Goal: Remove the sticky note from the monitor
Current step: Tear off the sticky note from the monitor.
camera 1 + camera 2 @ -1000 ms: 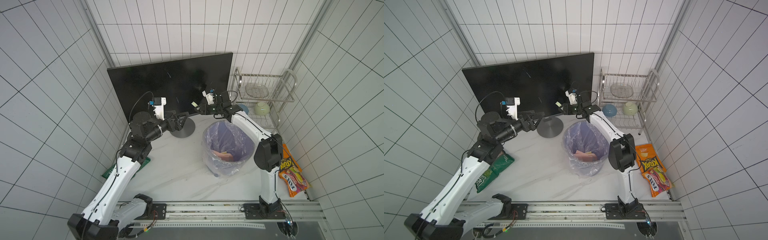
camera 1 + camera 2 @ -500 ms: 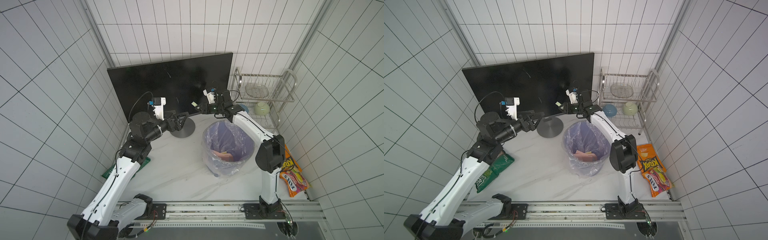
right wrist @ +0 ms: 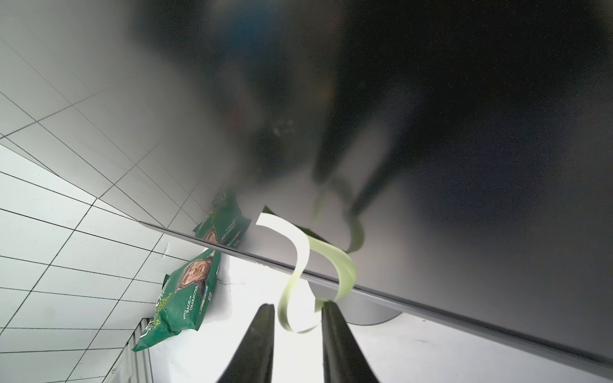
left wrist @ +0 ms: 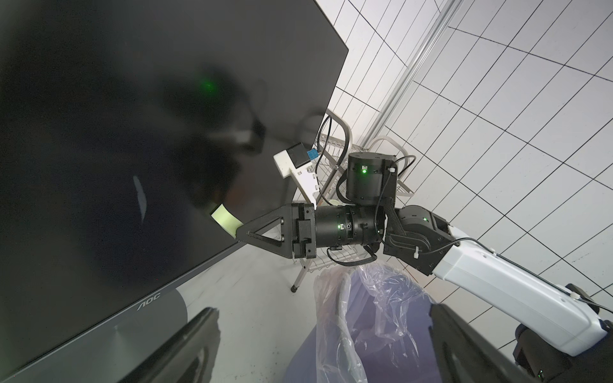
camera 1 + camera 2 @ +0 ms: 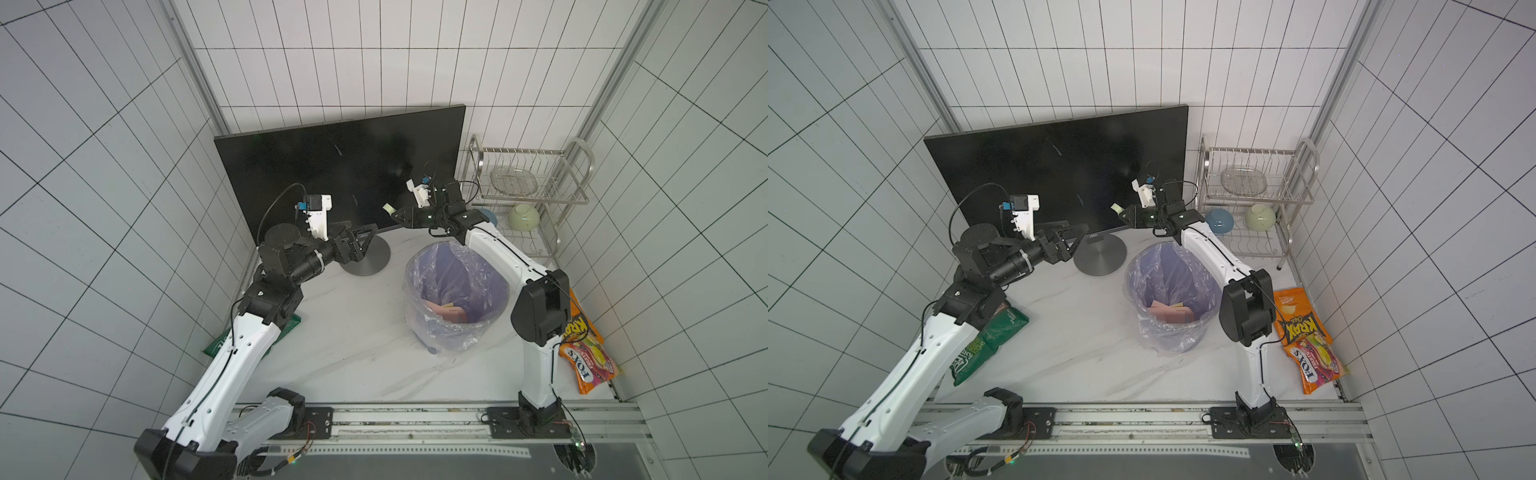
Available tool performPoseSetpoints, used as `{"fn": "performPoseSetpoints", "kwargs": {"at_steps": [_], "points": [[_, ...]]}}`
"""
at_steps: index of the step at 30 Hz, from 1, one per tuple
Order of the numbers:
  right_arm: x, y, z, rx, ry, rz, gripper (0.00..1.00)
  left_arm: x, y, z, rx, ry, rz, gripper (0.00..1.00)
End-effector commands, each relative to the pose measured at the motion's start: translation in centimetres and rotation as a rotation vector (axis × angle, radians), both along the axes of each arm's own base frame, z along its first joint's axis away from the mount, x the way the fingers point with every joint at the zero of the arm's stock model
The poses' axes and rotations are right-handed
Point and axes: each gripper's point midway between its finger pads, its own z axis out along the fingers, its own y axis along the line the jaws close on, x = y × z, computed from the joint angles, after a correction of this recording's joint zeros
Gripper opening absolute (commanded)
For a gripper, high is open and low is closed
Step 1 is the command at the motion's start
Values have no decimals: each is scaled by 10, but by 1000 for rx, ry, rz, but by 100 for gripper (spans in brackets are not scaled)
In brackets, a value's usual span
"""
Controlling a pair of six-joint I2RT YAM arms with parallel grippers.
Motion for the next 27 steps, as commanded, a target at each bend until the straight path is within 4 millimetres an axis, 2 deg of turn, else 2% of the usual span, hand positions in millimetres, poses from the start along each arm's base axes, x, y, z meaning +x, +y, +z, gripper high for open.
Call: {"fn": "performPoseSetpoints", "kwargs": {"at_steps": [1,8,13,27], "points": [[0,-2,2,6,-1,4,27,-2,1,2,1,-16,-7,99],[2,-5,1,4,4,-5,22,-2,1,2,1,-18,-5,99],[2,-6,2,6,4,-6,15,-2,1,1,2,-17,-5,99],[-8,-11,5,2,-1,5,3,-3,1,2,-1,-18,-8,99]]}}
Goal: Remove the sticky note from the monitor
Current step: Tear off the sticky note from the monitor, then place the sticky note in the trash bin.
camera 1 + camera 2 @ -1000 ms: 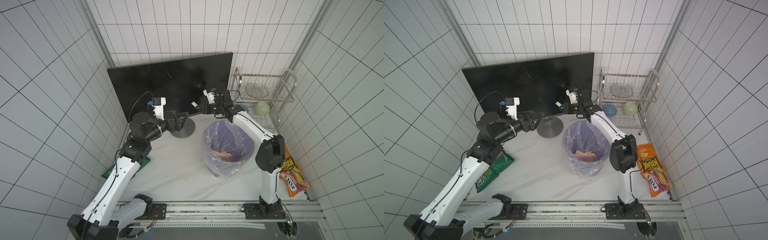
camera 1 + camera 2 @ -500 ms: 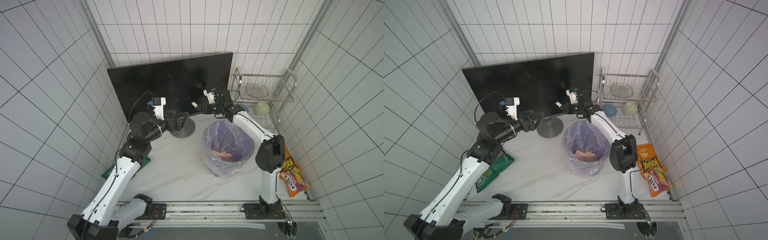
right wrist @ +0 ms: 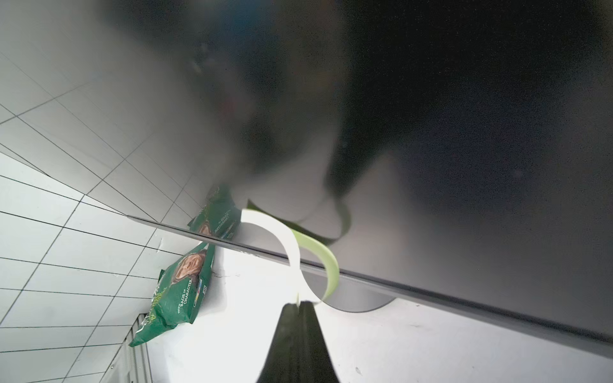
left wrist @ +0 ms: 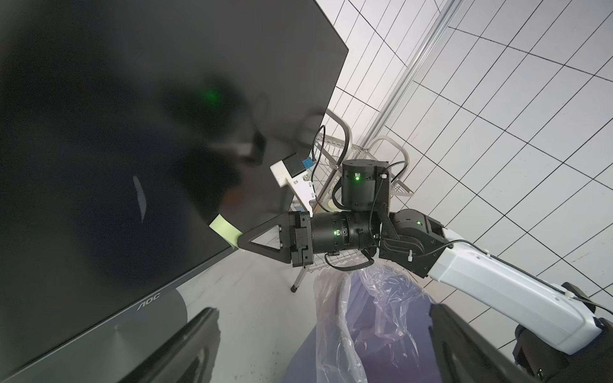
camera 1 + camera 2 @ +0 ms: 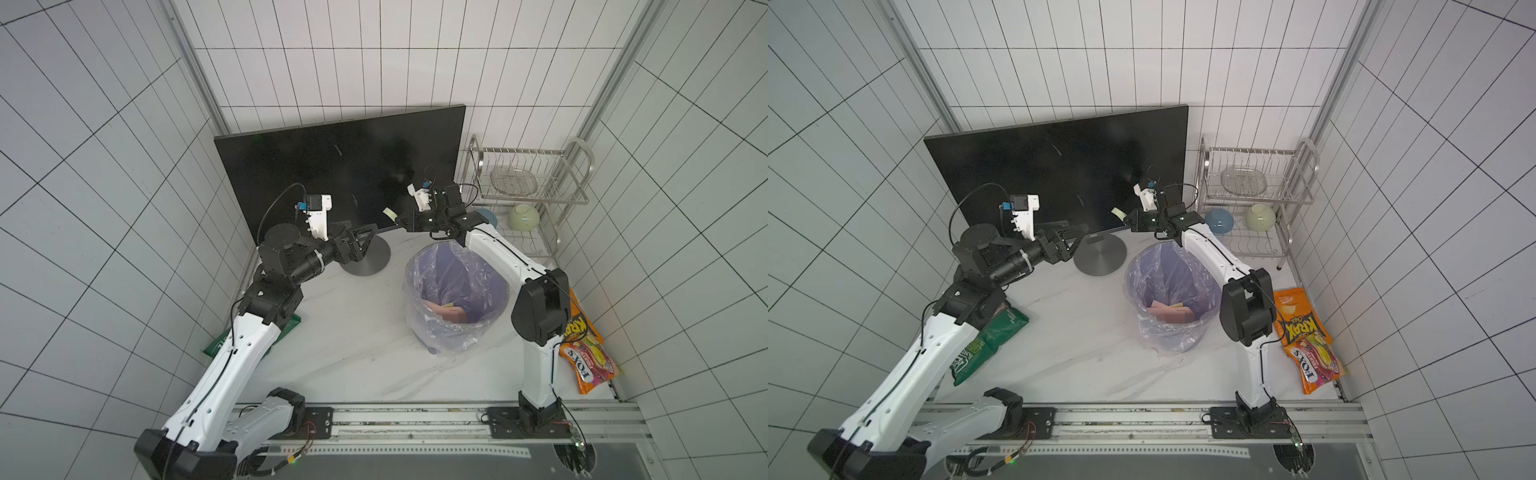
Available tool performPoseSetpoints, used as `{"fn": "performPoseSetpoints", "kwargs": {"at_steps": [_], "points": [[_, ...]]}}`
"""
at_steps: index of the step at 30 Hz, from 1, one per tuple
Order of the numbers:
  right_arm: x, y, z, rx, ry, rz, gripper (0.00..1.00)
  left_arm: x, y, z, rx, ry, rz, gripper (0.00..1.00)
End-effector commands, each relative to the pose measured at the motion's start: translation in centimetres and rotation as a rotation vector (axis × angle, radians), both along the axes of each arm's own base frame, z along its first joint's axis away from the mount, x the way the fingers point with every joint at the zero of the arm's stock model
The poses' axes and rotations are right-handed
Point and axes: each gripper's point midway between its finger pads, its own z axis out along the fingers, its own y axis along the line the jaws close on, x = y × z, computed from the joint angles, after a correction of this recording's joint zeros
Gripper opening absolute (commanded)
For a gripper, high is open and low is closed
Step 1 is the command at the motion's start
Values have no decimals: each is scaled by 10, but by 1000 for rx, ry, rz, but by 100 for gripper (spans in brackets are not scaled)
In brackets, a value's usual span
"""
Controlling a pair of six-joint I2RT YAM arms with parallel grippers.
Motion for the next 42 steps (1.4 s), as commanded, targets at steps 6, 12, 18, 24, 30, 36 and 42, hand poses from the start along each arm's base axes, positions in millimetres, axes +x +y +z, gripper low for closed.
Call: {"fn": "performPoseSetpoints", "kwargs": {"at_steps": [6,12,18,24,30,36,42], "points": [[-9,-9,28,23,-55,5,1,-2,1,1,-1,-17,-6,99],[-17,-13,40,29,-77,12,1,-2,1,2,0,-19,-5,99],[-35,-20,63,51,-111,37,1,-3,2,2,-3,-20,-4,99],[-75,-44,91,57,-165,59,1,-3,2,3,-5,-22,-2,99],[-132,-89,85,-81,-211,74,2,-4,3,3,-9,-23,1,99],[-179,-149,49,-294,-214,11,3,-3,1,-2,-29,-7,-9,99],[-209,-186,30,-417,-175,-27,6,-5,-1,-5,-45,10,-26,99]]}}
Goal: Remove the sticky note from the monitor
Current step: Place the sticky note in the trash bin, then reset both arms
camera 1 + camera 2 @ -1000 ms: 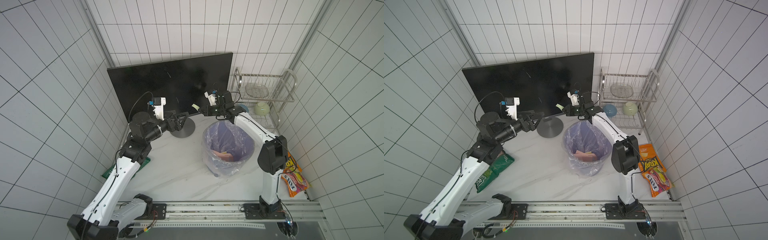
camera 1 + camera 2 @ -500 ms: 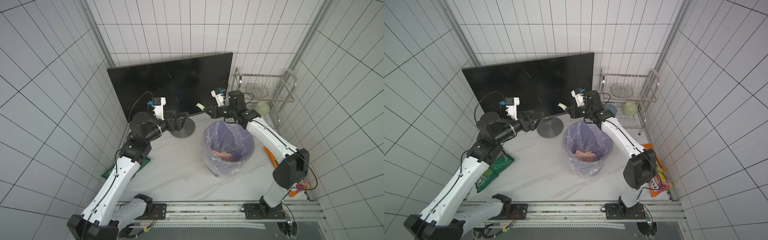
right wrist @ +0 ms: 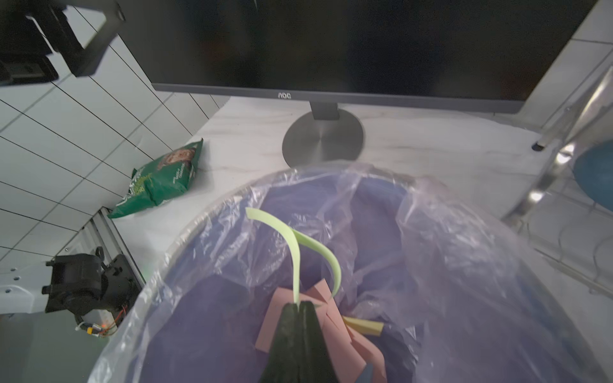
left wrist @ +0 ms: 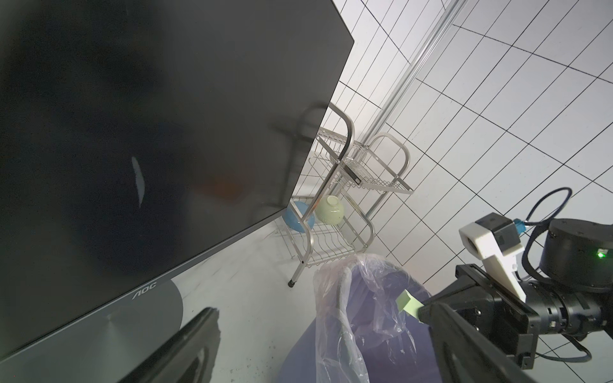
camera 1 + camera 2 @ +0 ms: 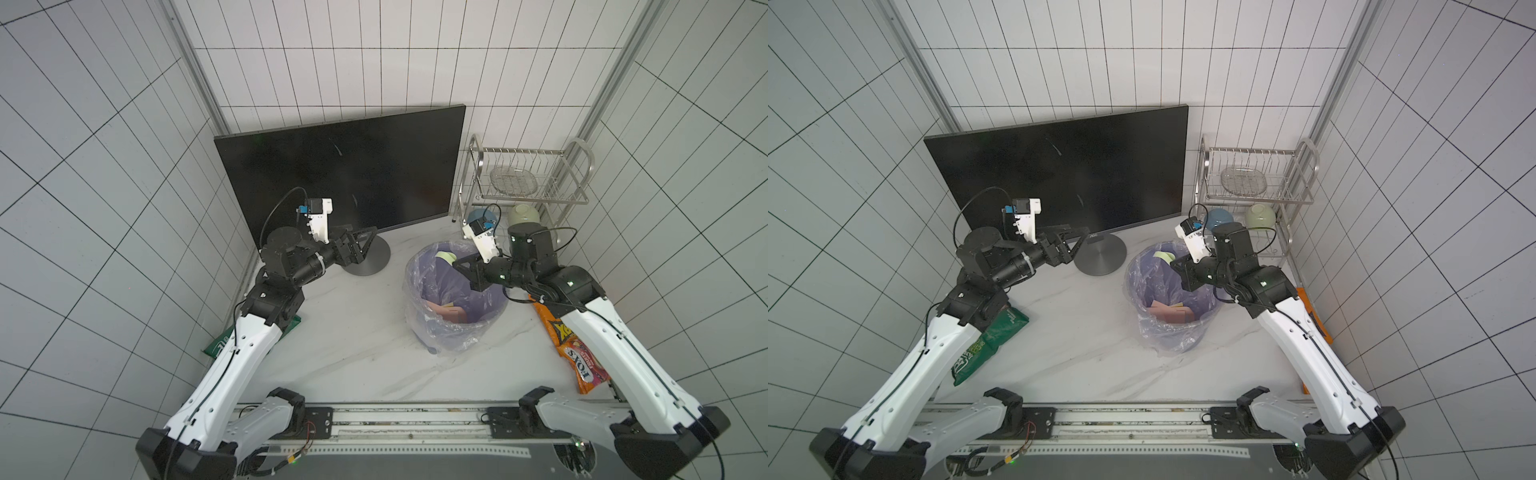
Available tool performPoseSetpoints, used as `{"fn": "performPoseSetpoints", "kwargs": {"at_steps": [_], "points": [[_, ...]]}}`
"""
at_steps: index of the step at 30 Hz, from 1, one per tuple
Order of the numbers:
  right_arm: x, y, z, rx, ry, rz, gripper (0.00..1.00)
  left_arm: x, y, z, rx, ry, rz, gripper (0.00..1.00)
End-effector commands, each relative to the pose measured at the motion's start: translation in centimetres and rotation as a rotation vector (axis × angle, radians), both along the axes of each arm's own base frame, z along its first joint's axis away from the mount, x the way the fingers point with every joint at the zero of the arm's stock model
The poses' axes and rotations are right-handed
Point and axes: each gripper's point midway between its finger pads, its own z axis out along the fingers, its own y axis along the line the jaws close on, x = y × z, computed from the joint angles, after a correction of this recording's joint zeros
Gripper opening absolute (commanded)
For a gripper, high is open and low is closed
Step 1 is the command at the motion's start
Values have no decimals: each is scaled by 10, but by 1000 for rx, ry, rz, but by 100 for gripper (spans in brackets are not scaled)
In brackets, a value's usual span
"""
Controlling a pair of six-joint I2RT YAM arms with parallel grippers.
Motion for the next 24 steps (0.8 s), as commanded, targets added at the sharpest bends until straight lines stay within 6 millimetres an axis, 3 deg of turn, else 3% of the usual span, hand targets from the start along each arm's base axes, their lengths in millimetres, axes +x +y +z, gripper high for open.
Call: {"fn": "performPoseSetpoints", "kwargs": {"at_steps": [1,3,9,16,19,24], "points": [[-12,-26,-29,-140,49,-41,8,-6,-2,4,-23,-14,-31,99],[-17,-30,-33,-153,61,-41,13,-7,-6,-2,-25,4,-56,98],[-12,-37,-20,-144,-3,-83,50,-16,-8,-17,-33,45,-68,98],[8,-34,-1,-78,-71,-127,61,-29,-7,-40,-7,85,-59,98],[23,-53,5,-39,-99,-223,70,-33,-4,-58,-1,118,-48,98],[43,-113,-1,4,-129,-486,82,-36,8,-97,27,179,21,98]]}}
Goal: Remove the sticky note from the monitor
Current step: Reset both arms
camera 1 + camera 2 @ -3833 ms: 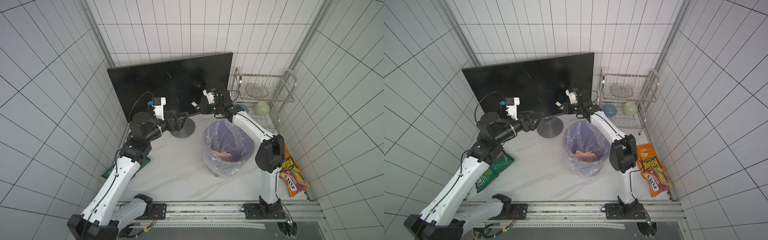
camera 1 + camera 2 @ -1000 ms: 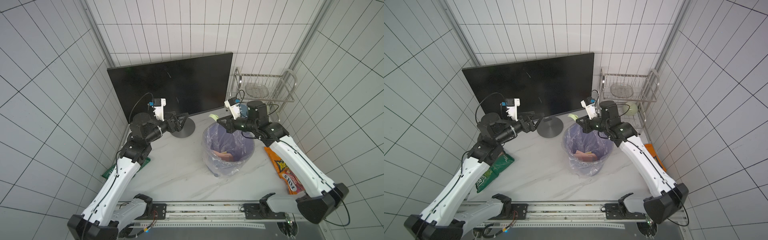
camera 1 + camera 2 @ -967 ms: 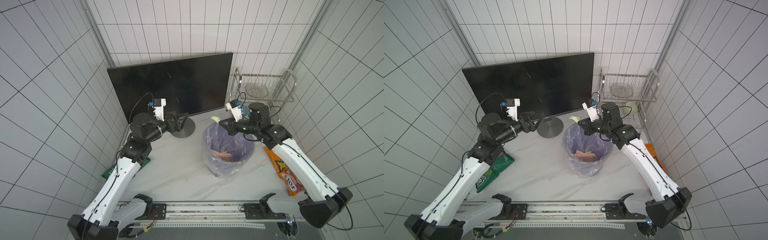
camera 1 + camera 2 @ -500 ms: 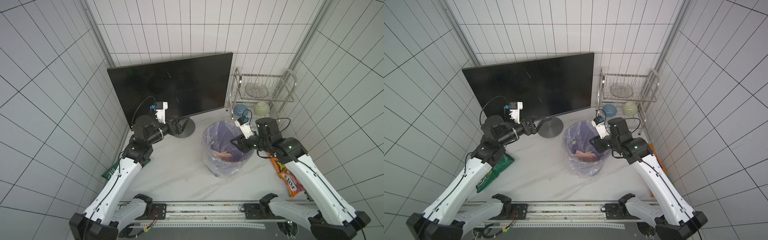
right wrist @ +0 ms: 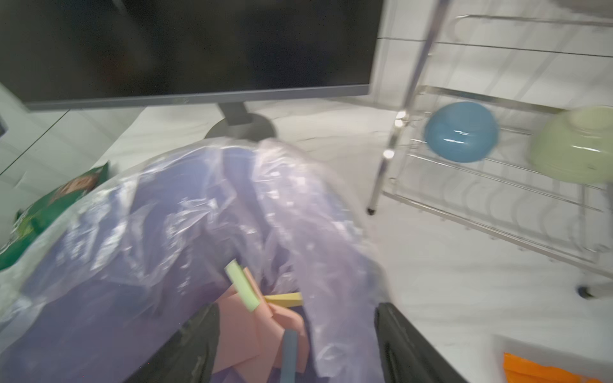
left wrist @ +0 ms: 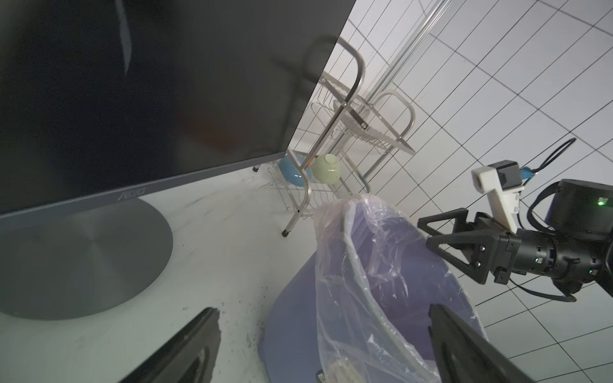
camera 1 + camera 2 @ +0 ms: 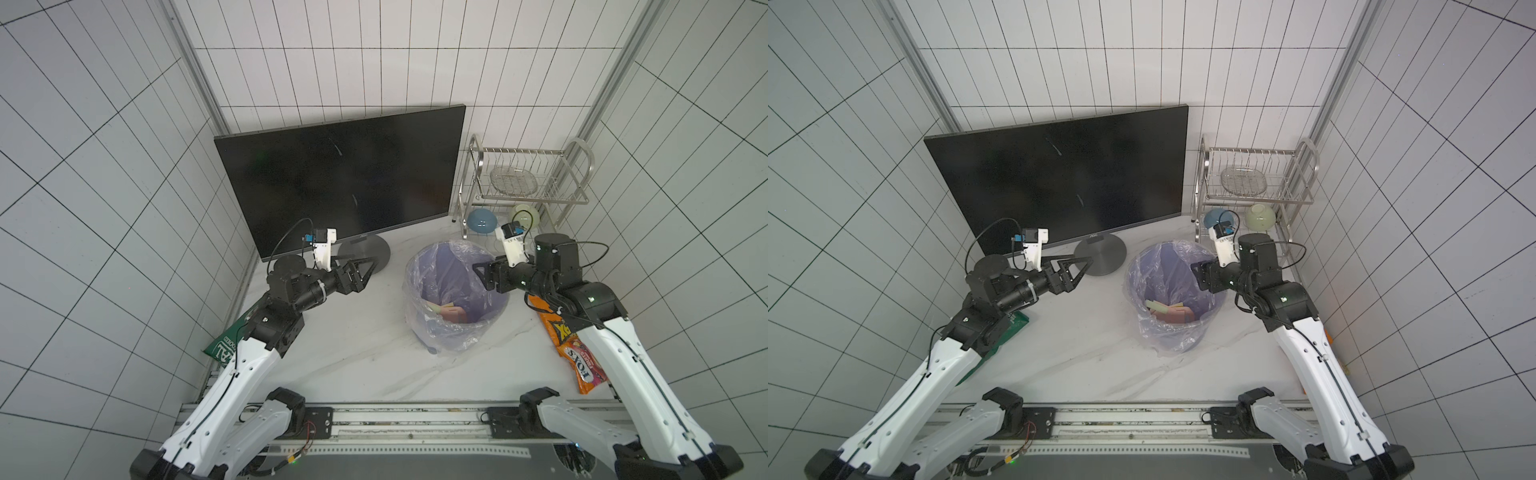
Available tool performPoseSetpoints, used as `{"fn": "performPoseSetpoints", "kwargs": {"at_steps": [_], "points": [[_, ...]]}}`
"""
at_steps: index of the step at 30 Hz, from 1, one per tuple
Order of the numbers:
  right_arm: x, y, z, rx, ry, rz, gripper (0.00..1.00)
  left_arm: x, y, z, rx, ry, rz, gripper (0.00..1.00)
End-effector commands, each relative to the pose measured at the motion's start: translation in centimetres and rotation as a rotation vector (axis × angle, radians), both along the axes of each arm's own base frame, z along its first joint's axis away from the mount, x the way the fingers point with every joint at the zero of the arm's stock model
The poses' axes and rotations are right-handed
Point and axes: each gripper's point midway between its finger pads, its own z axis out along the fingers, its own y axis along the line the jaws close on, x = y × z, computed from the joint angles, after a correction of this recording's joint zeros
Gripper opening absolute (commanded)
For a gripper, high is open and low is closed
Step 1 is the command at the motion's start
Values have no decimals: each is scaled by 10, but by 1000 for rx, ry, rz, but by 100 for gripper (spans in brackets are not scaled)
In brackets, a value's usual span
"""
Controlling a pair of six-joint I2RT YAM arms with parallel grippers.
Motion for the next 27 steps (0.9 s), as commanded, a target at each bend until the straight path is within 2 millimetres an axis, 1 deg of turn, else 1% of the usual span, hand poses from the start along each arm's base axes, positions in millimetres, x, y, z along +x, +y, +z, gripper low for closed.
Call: {"fn": "performPoseSetpoints", "kwargs": {"at_steps": [1,2,4,7,9,11,12,15,17,19,20,21,22,23,25,26,27], "points": [[12,-38,8,44,-71,-186,84,0,14,-27,33,44,83,98],[14,-52,6,43,-82,-248,86,-1,19,-34,39,50,114,98],[20,-76,-5,43,-82,-352,86,1,32,-51,53,61,186,98],[28,-106,-24,56,-75,-492,87,7,58,-79,102,85,343,99],[34,-123,-43,52,-78,-576,88,11,76,-94,148,83,439,99],[40,-140,-66,59,-63,-651,89,19,100,-111,184,71,565,98],[43,-145,-75,68,-42,-677,89,22,108,-118,200,63,605,99],[49,-151,-89,80,-37,-701,90,29,126,-136,261,51,682,99],[54,-149,-97,86,-39,-684,90,34,135,-143,298,48,710,99],[61,-149,-112,77,-19,-675,90,42,151,-151,308,62,768,98],[65,-148,-121,74,-6,-673,90,46,157,-153,287,75,763,99],[69,-147,-129,75,4,-666,91,49,159,-156,266,98,735,99],[73,-147,-139,73,17,-661,91,52,163,-157,264,118,737,98],[77,-145,-145,74,11,-649,91,55,169,-156,277,119,745,98],[85,-142,-151,71,-16,-623,93,61,177,-153,305,93,768,98],[88,-144,-152,70,-37,-626,96,63,179,-153,298,88,774,98],[91,-144,-154,65,-54,-624,97,66,180,-150,285,70,764,98]]}}
